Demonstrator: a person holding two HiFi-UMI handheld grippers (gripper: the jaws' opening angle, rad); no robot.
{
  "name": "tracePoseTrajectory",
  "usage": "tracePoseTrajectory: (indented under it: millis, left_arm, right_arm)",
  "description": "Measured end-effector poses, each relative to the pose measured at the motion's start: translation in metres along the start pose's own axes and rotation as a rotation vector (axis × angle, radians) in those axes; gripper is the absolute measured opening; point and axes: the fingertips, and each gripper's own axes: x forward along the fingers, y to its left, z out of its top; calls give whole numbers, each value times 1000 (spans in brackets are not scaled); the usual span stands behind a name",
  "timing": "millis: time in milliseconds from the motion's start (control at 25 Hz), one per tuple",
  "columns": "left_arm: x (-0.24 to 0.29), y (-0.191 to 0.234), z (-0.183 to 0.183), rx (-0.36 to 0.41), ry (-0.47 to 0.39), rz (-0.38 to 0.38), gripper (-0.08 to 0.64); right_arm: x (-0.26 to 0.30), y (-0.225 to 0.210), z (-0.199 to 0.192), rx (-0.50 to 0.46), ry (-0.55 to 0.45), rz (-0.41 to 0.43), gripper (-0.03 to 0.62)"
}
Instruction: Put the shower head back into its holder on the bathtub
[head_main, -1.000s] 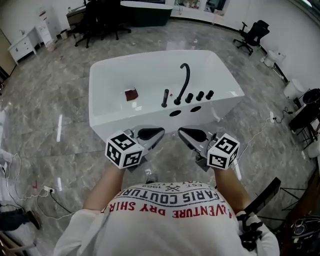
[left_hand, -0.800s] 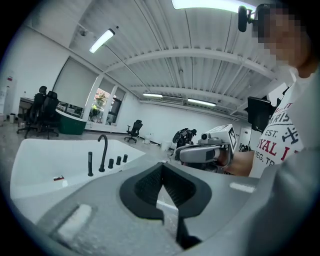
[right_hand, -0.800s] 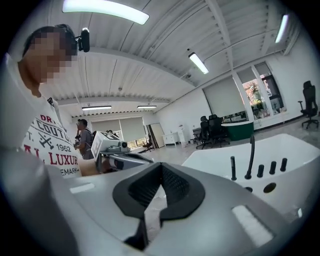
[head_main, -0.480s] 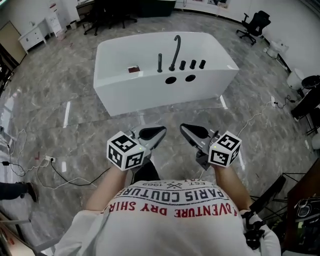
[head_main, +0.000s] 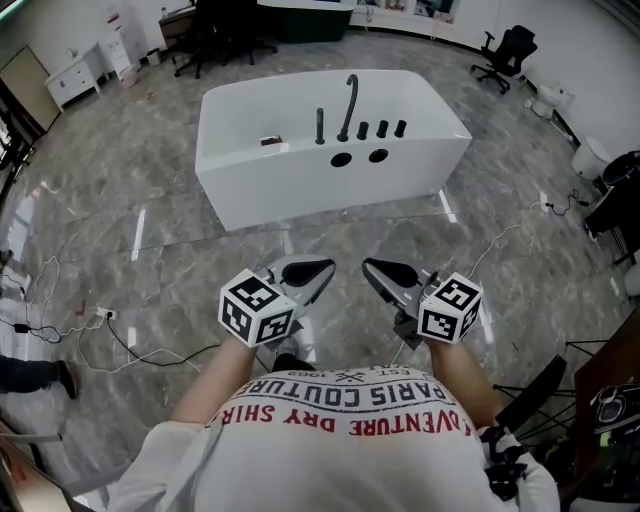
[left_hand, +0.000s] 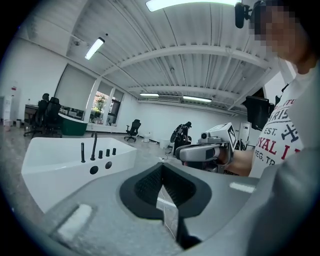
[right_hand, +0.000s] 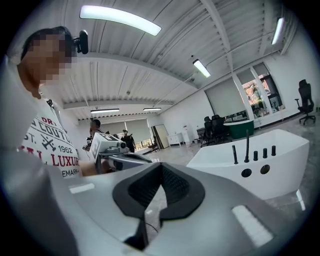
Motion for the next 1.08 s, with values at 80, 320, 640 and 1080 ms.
tracePoseTrajectory:
  millis: [80,320,640,1080]
  left_arm:
    - [-2,0,1,-7,0,0,3]
    - [-12,-5,8,30,10,7,2]
    - [-15,-11,9,56,11,43,3]
    - [-25,-54,18,91,2,50,3]
  right_arm:
    - [0,2,0,-4,6,-3,0]
    - [6,16,1,-21,-3,10,2]
    - [1,24,3,-40,-32,70,2]
    - [-26,56,9,-52,-51,105,2]
